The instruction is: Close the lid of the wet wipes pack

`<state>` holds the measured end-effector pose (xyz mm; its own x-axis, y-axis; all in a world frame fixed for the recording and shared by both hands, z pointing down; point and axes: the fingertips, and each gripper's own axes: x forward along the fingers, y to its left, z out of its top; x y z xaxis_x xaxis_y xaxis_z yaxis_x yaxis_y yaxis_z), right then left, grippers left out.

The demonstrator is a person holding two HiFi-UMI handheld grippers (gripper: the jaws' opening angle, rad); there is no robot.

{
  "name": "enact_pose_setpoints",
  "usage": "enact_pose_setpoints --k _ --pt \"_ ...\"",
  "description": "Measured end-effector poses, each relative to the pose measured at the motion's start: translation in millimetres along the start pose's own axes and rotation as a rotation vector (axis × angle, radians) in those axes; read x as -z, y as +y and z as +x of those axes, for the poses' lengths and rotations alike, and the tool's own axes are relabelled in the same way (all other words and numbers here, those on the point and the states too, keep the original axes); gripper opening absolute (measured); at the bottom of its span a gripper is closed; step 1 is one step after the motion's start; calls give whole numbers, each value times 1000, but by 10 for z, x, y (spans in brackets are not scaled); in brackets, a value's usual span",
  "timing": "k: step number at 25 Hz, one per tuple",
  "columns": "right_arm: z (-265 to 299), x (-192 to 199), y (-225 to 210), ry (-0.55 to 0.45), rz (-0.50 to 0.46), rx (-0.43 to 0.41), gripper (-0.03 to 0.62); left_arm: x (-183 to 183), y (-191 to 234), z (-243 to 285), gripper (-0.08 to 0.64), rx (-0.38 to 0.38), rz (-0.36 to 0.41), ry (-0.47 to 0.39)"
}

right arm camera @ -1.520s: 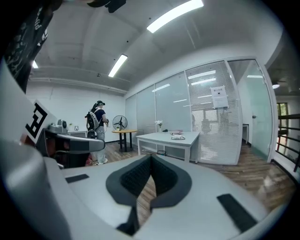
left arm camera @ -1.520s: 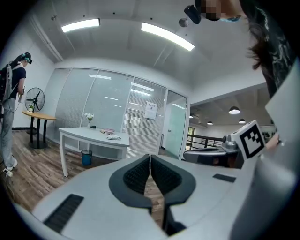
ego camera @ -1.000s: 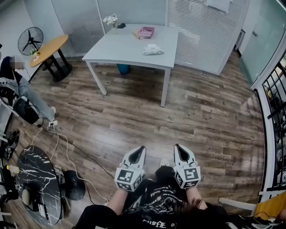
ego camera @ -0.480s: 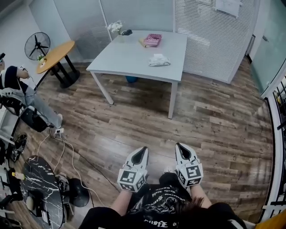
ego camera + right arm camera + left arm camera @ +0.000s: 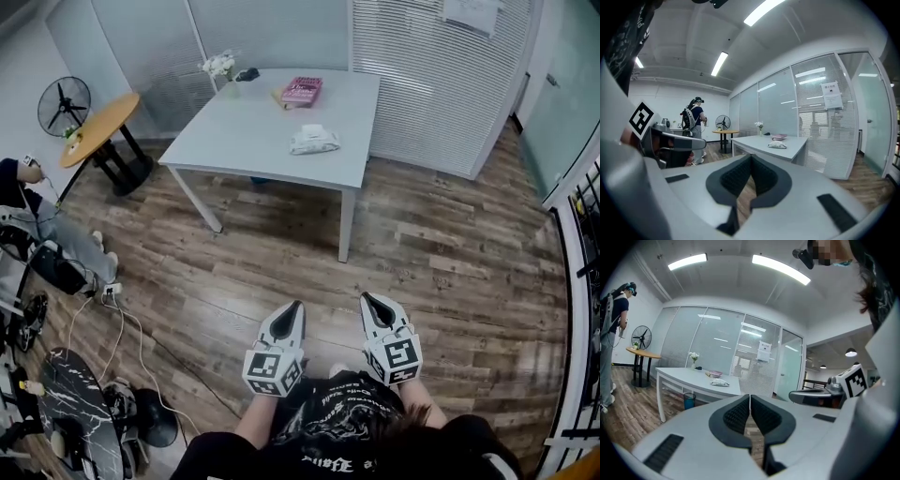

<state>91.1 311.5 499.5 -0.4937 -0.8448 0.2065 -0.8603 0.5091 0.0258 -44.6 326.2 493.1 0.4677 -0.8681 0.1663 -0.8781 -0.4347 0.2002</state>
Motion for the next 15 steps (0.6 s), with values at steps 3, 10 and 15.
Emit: enact_pose_setpoints --k 3,10,15 --pt "87 10 -186 5 -28 -12 -2 18 -93 219 12 28 2 6" --pt "244 55 -263 51 -111 -42 -2 167 -173 469 12 64 29 105" --pt "406 118 -303 39 45 -21 -2 191 -51 680 12 64 36 127"
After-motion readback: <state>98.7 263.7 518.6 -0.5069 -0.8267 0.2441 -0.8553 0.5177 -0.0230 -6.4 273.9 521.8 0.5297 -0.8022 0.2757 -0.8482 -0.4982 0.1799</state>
